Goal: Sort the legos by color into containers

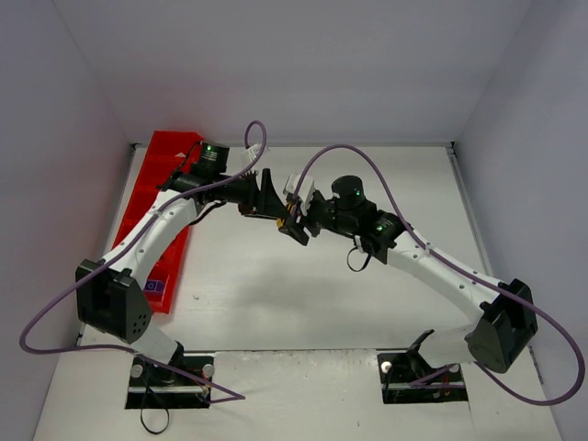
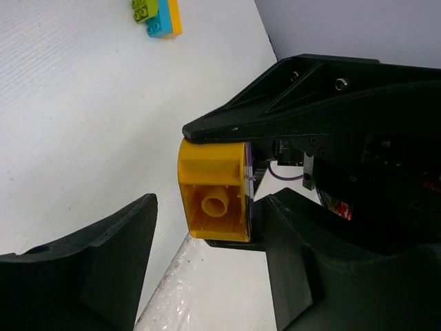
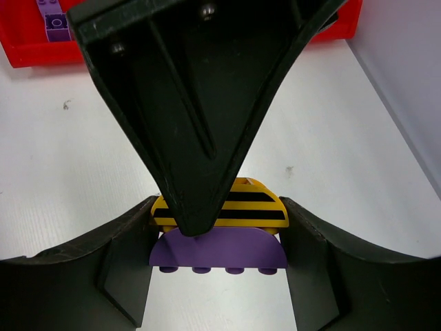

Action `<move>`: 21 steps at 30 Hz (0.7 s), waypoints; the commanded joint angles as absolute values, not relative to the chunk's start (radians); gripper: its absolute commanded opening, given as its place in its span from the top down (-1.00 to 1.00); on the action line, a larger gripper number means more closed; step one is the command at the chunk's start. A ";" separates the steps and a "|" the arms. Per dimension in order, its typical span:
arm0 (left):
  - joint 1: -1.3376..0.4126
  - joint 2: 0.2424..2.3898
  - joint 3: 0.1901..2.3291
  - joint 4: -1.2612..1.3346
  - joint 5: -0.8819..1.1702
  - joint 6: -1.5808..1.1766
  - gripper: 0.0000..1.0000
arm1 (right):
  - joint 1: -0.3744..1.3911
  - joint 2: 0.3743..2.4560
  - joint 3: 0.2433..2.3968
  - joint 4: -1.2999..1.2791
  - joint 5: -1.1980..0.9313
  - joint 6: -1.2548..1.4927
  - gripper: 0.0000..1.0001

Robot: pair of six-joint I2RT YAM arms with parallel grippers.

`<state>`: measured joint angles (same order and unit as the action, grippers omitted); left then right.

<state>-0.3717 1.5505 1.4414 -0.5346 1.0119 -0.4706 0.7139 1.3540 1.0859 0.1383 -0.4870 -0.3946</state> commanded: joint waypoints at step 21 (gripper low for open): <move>-0.374 1.531 1.485 -0.502 1.057 -0.405 0.67 | 0.686 1.305 1.071 0.226 -0.456 -0.351 -0.52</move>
